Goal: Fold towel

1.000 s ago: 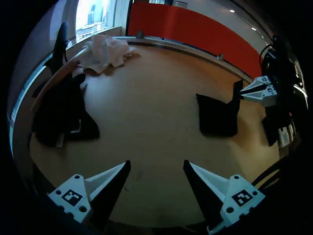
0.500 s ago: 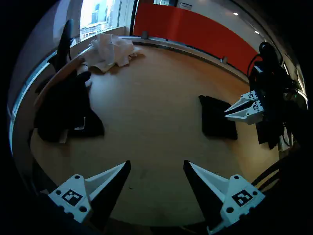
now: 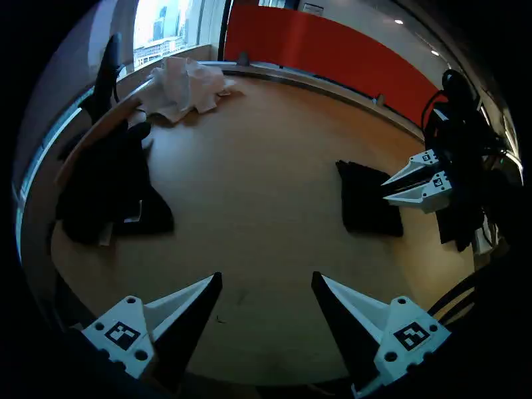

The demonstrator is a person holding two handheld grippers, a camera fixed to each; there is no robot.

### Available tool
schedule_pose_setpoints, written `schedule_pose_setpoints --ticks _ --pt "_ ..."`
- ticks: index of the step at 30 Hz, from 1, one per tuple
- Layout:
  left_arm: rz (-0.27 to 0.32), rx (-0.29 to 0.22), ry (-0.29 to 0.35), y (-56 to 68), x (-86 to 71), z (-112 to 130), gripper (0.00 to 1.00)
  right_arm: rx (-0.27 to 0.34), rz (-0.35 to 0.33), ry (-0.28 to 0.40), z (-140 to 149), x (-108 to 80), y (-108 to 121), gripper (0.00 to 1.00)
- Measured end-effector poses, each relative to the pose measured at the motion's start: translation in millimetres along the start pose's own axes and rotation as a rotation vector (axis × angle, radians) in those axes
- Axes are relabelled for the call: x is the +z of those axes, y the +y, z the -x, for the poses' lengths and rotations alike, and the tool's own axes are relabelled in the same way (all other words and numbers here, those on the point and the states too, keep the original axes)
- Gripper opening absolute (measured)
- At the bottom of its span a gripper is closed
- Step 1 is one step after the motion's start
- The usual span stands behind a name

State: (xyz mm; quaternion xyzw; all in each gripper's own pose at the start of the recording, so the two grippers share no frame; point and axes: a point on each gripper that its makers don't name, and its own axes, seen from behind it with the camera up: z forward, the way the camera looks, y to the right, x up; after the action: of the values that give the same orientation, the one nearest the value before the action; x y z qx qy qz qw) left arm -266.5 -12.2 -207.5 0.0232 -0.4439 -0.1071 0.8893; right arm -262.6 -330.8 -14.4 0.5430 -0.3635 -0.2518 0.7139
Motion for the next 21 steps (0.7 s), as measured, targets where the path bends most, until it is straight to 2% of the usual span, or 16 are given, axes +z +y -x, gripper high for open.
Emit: schedule_pose_setpoints --ticks 3,7,14,21 --pt "0.001 0.0 -0.001 0.5 0.4 -0.1 1.0 0.0 0.003 0.002 0.5 -1.9 -0.3 0.56" --pt "0.002 0.0 -0.001 1.5 1.2 -0.3 1.0 0.004 0.008 0.004 2.1 -3.9 -0.8 0.66" --pt "0.007 0.007 0.0 5.3 2.5 -2.5 1.0 0.022 0.026 0.005 8.9 -7.3 0.2 0.66" --pt "0.01 0.013 0.0 7.7 3.7 -3.7 1.0 0.065 0.055 0.0 25.8 -12.9 0.8 0.66"
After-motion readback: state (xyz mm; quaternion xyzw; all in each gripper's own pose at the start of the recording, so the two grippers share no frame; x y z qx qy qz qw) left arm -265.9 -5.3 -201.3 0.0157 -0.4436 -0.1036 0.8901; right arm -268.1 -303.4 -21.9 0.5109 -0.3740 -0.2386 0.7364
